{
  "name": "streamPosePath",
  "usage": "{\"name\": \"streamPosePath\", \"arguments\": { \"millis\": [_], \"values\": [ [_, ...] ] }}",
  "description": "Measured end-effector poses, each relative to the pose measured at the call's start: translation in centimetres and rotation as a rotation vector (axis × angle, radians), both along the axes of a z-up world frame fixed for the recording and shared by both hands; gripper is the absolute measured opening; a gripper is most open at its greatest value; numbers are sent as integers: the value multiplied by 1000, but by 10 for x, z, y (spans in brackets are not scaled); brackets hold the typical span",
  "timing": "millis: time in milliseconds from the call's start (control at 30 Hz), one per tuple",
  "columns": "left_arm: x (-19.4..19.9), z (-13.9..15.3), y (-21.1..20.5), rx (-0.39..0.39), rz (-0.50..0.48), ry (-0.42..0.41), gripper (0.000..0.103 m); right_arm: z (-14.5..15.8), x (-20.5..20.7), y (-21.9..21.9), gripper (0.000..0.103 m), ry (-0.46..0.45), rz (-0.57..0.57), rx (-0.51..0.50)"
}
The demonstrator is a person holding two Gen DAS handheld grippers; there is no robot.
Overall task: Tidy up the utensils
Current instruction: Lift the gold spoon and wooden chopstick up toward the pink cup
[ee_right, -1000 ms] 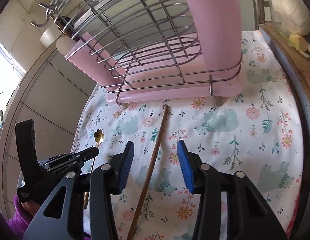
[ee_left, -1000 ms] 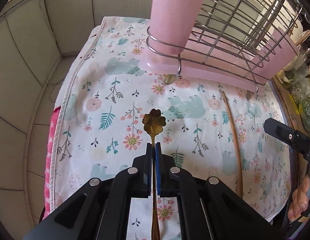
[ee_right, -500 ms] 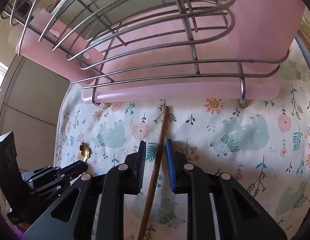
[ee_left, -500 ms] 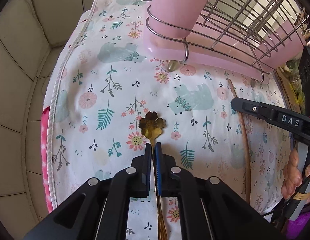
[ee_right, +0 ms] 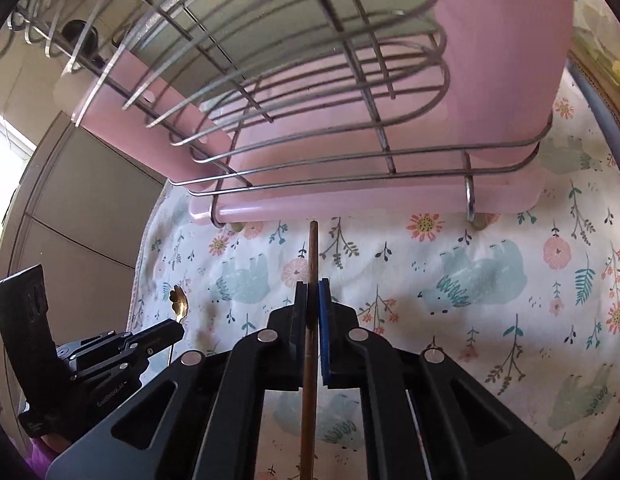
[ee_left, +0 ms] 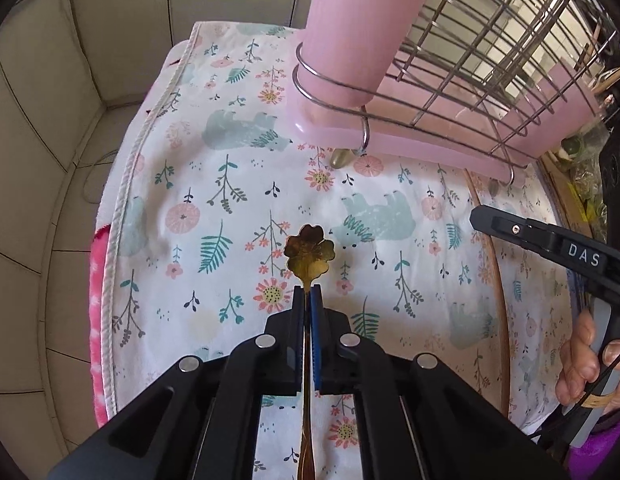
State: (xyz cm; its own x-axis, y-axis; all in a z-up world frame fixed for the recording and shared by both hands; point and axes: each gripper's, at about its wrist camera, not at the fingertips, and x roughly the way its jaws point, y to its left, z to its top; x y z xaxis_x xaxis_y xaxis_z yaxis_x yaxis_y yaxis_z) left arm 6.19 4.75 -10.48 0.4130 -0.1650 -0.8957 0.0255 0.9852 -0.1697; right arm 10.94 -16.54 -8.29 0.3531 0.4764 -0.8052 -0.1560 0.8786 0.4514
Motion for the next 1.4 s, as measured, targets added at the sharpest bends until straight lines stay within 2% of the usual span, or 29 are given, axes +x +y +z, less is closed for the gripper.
{"name": "streamPosePath", "arguments": {
  "millis": [333,567,767,900,1033,1400],
  "values": [
    [-18,48,10,-82,54,-196,1,64,-37,-25,6,-247,-25,92],
    [-39,75,8,-89,62,-334,1,94,-64,-37,6,-386,-45,84],
    [-54,91,11,-103,84,-412,1,122,-85,-43,6,-529,-60,31],
    [-60,98,13,-123,102,-446,1,132,-97,-44,6,-589,-64,3],
    [-66,101,13,-124,111,-474,1,134,-105,-38,6,-619,-52,-34],
    [-71,109,12,-85,138,-498,1,140,-109,-43,6,-627,-59,-44]
  ]
}}
